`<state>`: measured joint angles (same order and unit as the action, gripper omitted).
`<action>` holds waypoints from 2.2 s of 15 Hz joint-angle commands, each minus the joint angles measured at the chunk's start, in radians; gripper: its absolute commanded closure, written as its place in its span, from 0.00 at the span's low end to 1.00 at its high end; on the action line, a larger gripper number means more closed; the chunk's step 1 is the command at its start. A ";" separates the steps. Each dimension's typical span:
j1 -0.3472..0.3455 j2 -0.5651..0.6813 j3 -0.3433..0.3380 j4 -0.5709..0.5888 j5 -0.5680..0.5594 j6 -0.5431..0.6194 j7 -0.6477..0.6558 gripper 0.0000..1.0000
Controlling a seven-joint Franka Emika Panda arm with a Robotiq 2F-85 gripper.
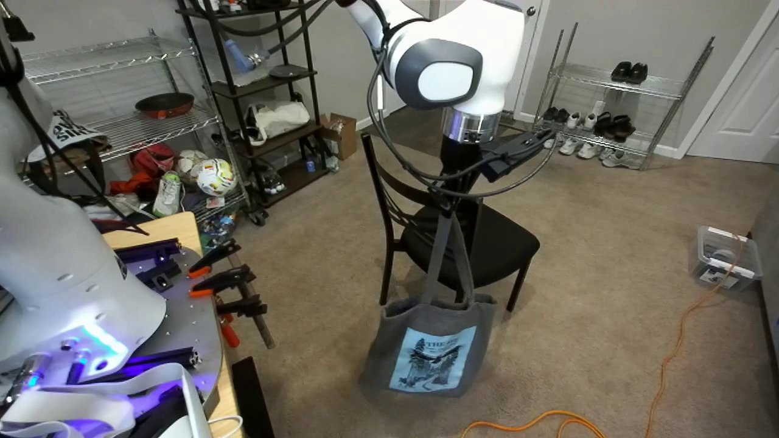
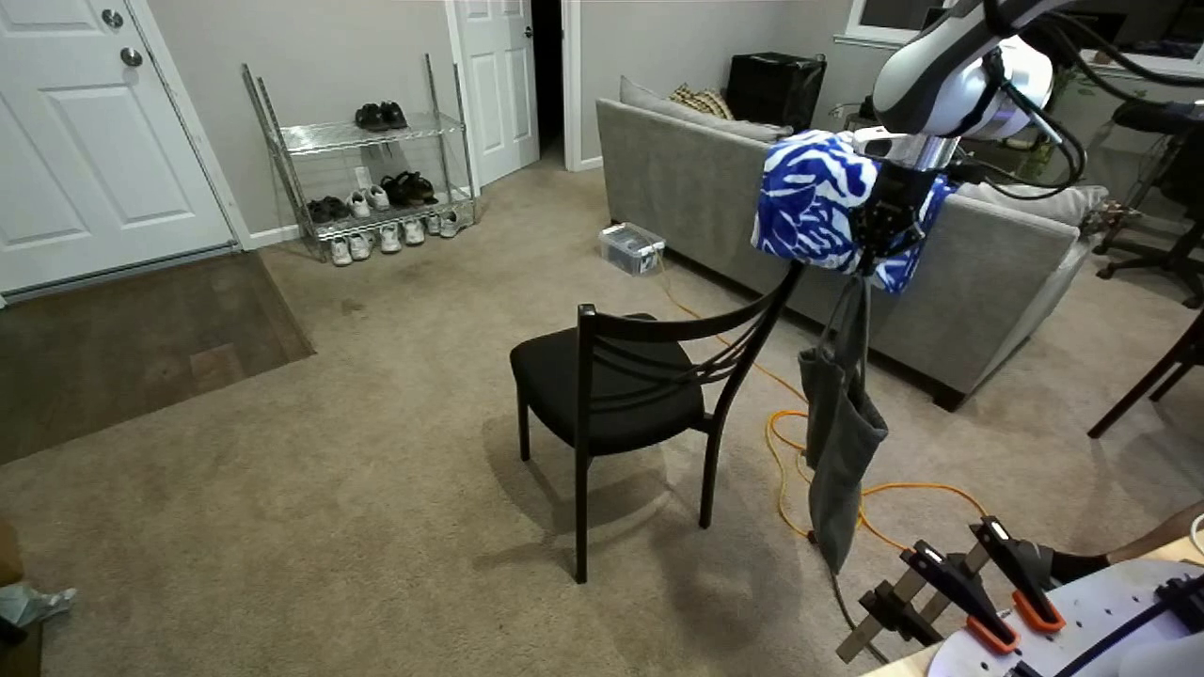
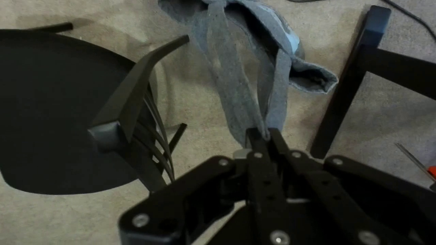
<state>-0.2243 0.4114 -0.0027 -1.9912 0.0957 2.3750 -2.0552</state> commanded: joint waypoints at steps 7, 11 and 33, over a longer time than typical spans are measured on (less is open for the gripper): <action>0.130 -0.043 0.014 -0.121 -0.163 -0.044 0.062 0.98; 0.182 -0.029 0.021 -0.129 -0.244 -0.039 0.108 0.98; 0.329 -0.046 0.148 -0.124 -0.407 0.072 0.373 0.98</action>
<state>0.0996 0.4066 0.1148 -2.1052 -0.3352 2.4531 -1.7102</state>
